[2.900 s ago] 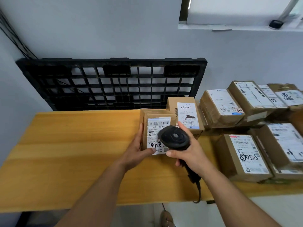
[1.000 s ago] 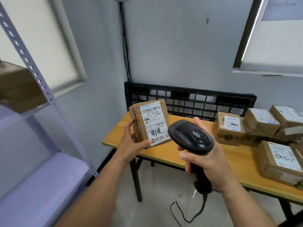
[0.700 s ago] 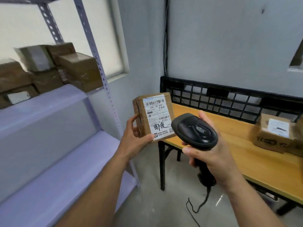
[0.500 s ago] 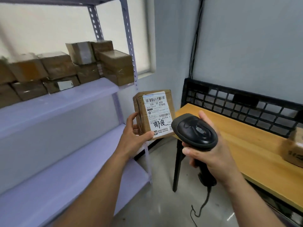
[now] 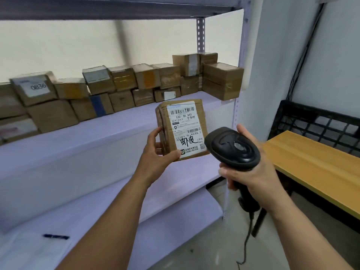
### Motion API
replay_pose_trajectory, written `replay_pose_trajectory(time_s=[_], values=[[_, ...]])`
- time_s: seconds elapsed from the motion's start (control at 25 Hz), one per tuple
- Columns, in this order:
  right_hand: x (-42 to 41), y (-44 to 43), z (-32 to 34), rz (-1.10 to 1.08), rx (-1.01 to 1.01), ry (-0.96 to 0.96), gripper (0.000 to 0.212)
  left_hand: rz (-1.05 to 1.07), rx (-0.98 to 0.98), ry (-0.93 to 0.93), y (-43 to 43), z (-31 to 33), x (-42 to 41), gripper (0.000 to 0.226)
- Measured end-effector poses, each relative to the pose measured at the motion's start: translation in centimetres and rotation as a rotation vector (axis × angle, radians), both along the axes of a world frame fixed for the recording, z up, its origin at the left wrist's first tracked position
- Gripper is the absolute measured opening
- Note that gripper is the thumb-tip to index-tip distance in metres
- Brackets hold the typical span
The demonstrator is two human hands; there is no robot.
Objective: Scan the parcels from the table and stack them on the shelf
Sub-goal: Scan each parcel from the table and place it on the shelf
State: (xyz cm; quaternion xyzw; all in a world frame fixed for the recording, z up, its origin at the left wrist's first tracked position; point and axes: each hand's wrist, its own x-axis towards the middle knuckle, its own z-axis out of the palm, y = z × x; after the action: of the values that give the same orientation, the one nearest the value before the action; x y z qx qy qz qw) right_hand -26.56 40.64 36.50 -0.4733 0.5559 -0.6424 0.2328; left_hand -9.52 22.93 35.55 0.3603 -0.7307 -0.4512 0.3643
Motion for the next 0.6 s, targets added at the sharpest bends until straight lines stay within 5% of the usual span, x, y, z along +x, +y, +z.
replay_pose_trajectory(time_s=[0.6], values=[[16.2, -11.7, 2.1, 0.212, 0.031, 0.120, 0.101, 0.235, -0.013, 0.100, -6.6, 1.9, 20.2, 0.071]])
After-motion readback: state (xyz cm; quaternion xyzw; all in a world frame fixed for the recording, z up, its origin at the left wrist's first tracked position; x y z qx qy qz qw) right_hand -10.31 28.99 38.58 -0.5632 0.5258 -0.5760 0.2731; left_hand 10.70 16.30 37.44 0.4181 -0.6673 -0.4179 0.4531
